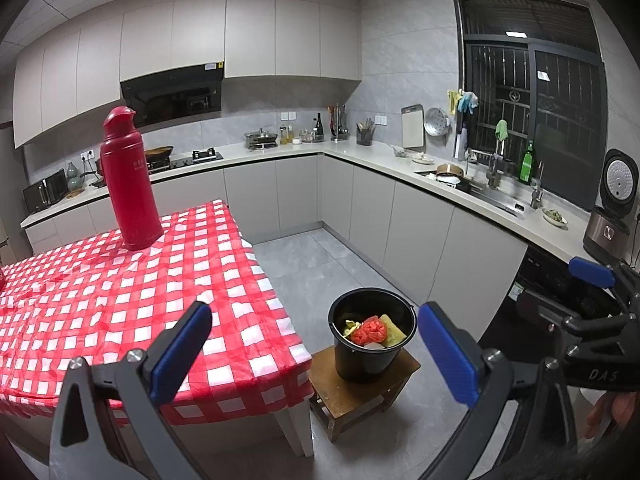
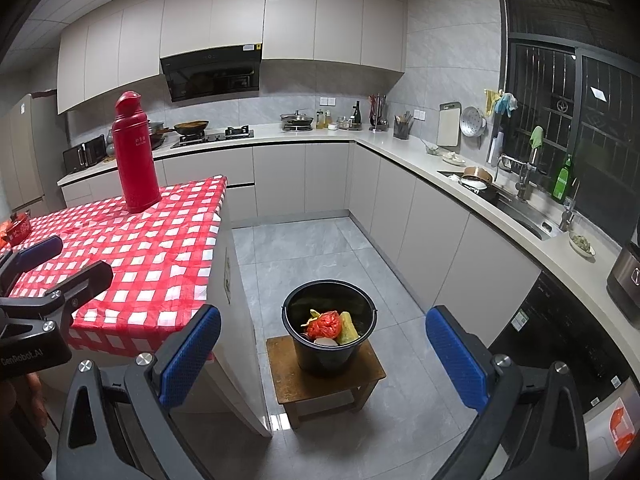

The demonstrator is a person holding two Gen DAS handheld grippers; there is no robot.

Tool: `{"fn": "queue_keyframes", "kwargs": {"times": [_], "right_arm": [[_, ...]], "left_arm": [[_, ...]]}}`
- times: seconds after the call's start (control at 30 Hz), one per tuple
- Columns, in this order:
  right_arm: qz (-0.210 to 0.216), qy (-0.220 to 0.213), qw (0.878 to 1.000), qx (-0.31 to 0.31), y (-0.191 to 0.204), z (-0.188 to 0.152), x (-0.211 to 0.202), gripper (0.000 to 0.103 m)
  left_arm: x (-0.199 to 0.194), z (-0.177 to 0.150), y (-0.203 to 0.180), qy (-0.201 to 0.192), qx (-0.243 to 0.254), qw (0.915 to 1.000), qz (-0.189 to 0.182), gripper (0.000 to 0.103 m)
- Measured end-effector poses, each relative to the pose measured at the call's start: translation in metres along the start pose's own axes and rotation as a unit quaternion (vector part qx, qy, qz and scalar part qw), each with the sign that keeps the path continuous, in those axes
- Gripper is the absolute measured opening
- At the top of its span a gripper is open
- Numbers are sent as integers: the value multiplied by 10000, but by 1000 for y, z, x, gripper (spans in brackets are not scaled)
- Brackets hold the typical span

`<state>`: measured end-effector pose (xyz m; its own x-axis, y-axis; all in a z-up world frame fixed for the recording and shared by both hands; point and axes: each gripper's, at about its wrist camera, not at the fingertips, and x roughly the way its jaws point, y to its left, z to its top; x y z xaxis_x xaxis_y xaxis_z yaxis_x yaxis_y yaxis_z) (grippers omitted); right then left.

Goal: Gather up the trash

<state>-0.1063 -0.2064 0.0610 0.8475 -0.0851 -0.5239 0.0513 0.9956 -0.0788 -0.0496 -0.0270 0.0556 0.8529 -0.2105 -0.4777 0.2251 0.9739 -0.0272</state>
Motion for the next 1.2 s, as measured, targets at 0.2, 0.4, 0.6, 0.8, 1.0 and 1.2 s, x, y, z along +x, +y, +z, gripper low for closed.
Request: {"fn": "queue_keyframes", "kwargs": {"times": [0.2,0.4,0.6,0.8,1.0,1.2], "right_arm": [[0,10,10000,-14,1,1,1,103],[-9,3,10000,-16,2,2,2,103],[-5,8,10000,-18,3,3,4,103],[6,13,10000,-15,3,4,5,103],[12,11,10000,-13,2,5,6,103],[3,5,10000,-14,2,5,5,103]], "left_arm": [[0,2,3,-32,-12,10000,-24,103],[2,4,3,-29,-22,10000,-38,103],[2,3,3,-58,-28,10000,-63,103],[3,1,4,-53,-12,10000,-70,103],[5,0,6,-16,12,10000,-90,103],[5,-1,8,-28,20,10000,-82,103]]}}
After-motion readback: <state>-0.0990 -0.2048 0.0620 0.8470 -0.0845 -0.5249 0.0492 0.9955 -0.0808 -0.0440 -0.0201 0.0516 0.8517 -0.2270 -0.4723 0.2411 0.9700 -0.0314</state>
